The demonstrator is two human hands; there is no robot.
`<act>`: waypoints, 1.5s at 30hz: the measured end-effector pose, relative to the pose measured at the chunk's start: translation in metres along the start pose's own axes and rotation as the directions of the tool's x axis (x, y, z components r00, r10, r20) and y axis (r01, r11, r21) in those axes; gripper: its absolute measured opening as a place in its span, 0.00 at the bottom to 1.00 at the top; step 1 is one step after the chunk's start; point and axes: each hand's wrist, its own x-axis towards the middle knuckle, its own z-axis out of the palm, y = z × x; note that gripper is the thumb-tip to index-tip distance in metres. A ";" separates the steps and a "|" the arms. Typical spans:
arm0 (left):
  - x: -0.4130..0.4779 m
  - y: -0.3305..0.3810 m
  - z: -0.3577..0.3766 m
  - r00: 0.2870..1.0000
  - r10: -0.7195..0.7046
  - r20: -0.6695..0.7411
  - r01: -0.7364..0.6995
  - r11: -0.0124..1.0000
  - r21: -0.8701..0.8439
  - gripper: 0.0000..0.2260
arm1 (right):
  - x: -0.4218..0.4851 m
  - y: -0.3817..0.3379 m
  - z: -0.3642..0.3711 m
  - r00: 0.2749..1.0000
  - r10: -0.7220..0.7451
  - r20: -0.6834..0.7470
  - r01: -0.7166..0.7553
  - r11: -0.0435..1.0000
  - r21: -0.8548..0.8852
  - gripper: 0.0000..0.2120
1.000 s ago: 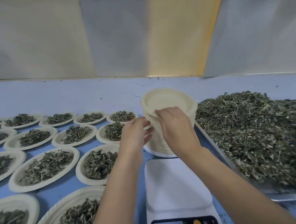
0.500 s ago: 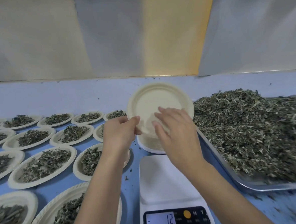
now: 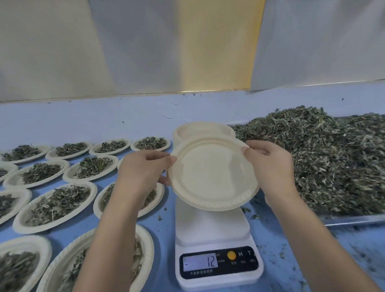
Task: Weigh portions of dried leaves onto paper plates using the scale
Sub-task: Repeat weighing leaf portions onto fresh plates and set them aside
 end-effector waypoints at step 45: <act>-0.007 -0.010 0.046 0.977 0.181 0.109 -0.210 0.891 0.401 0.10 | 0.016 0.049 -0.012 0.993 0.073 0.090 -0.038 0.941 -0.336 0.13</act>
